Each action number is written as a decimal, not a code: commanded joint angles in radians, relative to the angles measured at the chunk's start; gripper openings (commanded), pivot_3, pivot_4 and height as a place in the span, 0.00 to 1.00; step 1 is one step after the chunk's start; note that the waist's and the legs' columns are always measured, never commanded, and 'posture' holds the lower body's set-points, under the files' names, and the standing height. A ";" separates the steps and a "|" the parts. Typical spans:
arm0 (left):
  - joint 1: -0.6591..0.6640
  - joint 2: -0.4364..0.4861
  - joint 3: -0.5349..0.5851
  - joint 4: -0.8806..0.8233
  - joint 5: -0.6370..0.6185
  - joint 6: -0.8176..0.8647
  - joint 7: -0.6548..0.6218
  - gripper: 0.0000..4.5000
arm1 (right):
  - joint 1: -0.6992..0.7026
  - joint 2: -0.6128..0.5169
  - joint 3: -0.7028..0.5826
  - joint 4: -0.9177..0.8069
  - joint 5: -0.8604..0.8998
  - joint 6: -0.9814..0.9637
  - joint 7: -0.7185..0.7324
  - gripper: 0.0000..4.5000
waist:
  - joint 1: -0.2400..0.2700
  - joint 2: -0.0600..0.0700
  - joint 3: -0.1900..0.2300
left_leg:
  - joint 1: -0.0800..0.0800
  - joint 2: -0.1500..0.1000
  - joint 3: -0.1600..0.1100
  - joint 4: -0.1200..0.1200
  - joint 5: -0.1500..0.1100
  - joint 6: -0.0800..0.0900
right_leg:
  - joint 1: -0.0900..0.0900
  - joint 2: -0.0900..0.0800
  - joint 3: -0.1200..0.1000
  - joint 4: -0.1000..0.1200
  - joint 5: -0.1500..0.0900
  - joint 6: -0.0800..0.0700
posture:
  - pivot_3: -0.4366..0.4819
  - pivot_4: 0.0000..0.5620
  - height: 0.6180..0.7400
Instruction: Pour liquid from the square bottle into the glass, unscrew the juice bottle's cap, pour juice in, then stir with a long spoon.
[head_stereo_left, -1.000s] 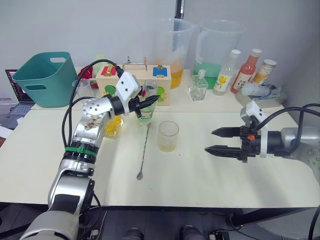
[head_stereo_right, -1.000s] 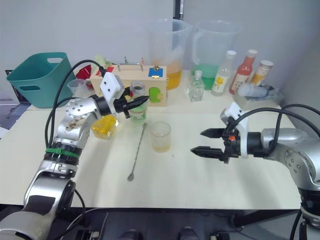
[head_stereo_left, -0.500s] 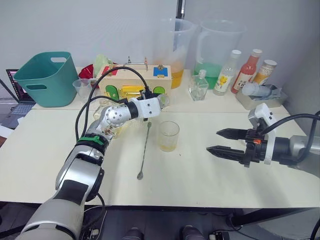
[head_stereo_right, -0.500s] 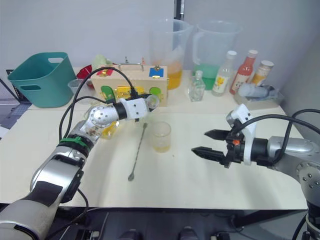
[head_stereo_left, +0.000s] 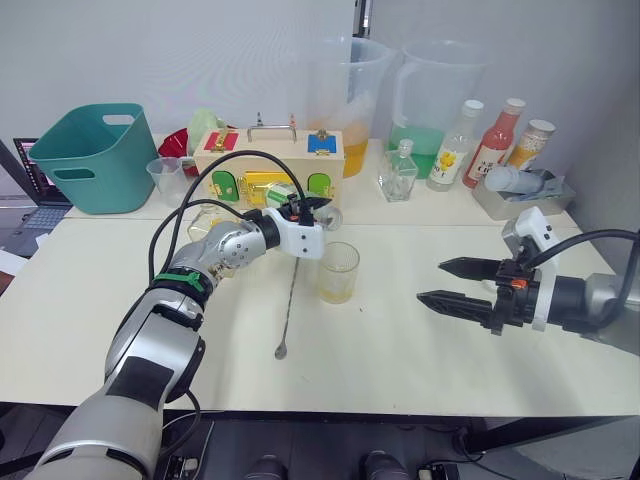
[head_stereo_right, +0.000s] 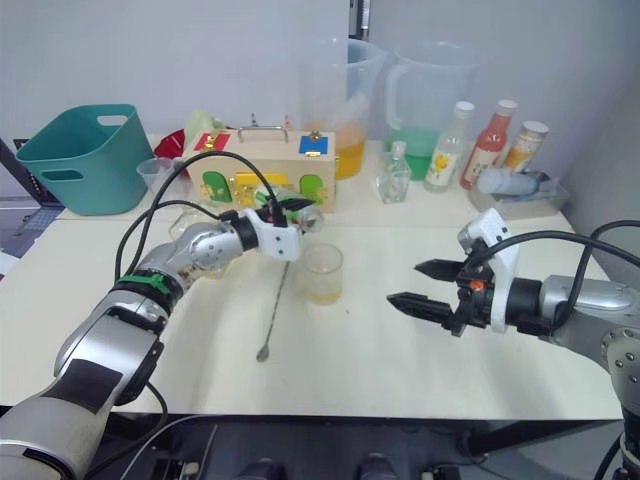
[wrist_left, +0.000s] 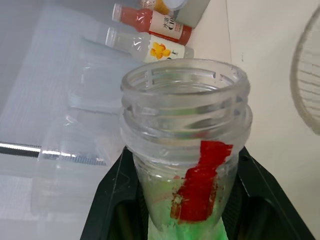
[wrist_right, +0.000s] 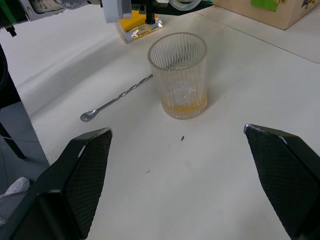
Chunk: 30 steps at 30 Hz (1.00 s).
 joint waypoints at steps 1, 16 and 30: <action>-0.023 0.010 0.002 -0.006 0.004 0.000 0.033 0.29 | 0.007 -0.018 -0.041 -0.031 0.027 -0.013 -0.006 1.00 | -0.001 0.000 0.000 | 0.000 0.000 0.000 0.000 0.000 0.000 | 0.000 0.000 0.000 0.000 0.000 0.000 | 0.48 0.27 0.92; -0.053 0.036 -0.080 0.002 0.163 0.037 0.254 0.29 | 0.057 -0.051 -0.080 -0.040 0.038 -0.015 -0.017 1.00 | 0.000 0.000 0.000 | 0.000 0.000 0.000 0.000 0.000 0.000 | 0.000 0.000 0.000 0.000 0.000 0.000 | 0.48 0.27 0.92; -0.065 0.020 -0.092 0.005 0.163 0.024 0.262 0.29 | 0.087 -0.067 -0.083 -0.030 0.021 -0.045 -0.010 1.00 | 0.000 0.000 0.000 | 0.000 0.000 0.000 0.001 0.000 0.000 | 0.000 0.000 0.000 0.001 0.000 0.000 | 0.48 0.27 0.92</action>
